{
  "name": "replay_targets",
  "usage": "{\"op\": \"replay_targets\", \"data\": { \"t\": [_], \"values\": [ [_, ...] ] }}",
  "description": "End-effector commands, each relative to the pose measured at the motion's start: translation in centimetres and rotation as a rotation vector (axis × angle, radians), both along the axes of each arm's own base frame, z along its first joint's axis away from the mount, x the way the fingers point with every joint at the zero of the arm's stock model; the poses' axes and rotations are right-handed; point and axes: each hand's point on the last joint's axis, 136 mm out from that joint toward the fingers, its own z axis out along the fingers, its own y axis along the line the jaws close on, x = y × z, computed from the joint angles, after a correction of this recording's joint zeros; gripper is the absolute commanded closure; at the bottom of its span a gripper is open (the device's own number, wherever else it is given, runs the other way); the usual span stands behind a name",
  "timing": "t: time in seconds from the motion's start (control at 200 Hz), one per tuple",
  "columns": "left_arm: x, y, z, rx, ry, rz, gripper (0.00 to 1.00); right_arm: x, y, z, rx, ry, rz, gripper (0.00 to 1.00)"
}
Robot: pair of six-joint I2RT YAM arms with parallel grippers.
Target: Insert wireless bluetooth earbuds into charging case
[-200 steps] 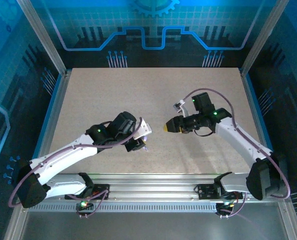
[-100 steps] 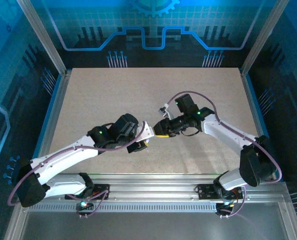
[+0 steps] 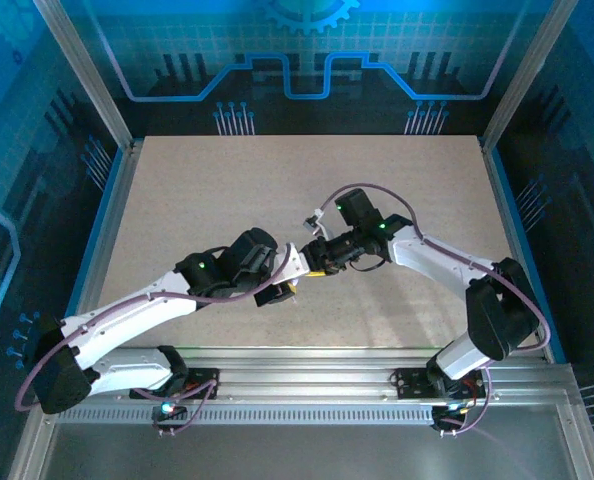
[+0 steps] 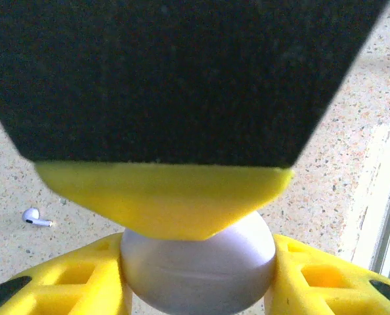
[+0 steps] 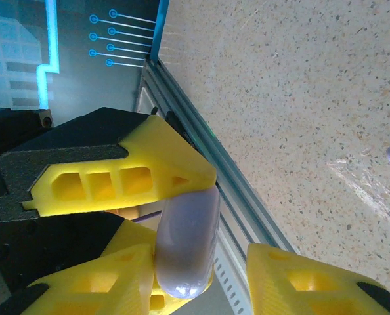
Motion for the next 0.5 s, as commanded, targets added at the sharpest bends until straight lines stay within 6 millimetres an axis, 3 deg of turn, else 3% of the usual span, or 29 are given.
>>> {"op": "replay_targets", "data": {
  "t": [0.0,0.495],
  "values": [
    [0.11,-0.34,0.68,-0.021,-0.031,-0.006,0.56,-0.39,1.18,1.01,0.042,0.001,0.039,0.6],
    [0.58,-0.05,0.69,-0.014,-0.049,0.024,0.57,-1.16,1.89,1.16,0.074,0.017,0.082,0.75]
  ]
}}
